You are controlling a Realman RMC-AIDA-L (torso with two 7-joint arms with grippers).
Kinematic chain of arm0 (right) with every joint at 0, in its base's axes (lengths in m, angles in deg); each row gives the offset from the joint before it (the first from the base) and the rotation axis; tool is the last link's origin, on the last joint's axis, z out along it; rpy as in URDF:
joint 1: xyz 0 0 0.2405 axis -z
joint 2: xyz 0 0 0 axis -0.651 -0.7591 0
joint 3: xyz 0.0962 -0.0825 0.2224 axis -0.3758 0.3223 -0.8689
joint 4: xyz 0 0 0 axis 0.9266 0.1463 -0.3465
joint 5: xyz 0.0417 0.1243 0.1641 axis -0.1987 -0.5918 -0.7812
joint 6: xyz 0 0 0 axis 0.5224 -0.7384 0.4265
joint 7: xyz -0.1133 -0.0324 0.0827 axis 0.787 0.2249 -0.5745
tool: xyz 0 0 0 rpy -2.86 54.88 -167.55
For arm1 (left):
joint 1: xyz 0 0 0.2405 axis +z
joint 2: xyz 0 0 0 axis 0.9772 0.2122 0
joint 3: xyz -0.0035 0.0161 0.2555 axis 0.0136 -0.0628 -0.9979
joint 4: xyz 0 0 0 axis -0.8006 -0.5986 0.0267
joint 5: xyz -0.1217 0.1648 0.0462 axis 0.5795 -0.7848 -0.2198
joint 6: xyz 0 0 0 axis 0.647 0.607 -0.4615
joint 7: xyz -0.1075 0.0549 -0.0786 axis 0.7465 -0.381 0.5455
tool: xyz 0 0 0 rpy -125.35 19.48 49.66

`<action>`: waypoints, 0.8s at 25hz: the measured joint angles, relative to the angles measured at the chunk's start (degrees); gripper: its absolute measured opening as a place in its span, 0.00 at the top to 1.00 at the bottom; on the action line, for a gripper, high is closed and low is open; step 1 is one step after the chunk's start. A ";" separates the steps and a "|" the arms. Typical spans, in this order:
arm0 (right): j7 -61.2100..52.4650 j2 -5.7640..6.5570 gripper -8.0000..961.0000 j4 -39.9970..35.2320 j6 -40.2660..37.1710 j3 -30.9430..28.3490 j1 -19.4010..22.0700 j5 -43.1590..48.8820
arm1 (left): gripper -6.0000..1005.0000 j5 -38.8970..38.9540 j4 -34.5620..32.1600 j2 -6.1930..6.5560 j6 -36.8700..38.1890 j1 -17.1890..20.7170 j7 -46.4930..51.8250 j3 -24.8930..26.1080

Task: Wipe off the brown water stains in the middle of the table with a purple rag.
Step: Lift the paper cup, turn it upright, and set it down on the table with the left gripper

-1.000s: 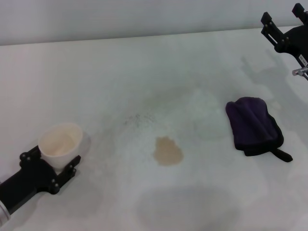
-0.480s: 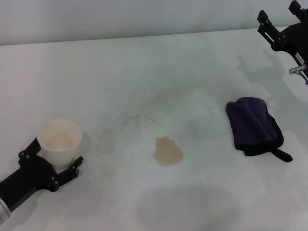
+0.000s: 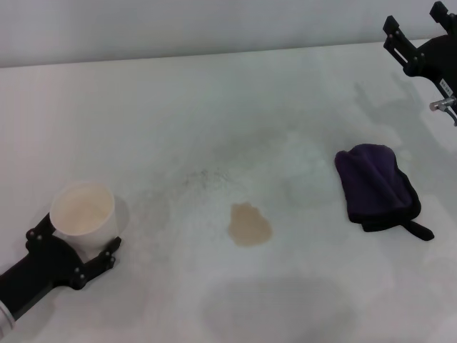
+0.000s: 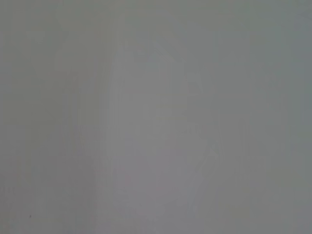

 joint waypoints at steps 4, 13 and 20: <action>0.10 0.00 0.11 0.20 0.00 -0.09 -0.15 0.00 | 0.12 0.56 0.03 -0.02 1.09 0.85 -1.19 0.16; 1.27 -0.09 0.11 -0.12 0.00 -0.09 -0.20 -0.27 | 0.12 6.01 0.04 0.07 6.41 4.40 -4.62 0.03; 1.35 -0.09 0.11 -0.12 -0.10 -0.16 -0.24 -0.46 | 0.12 6.81 0.96 0.08 6.80 4.89 -4.79 0.00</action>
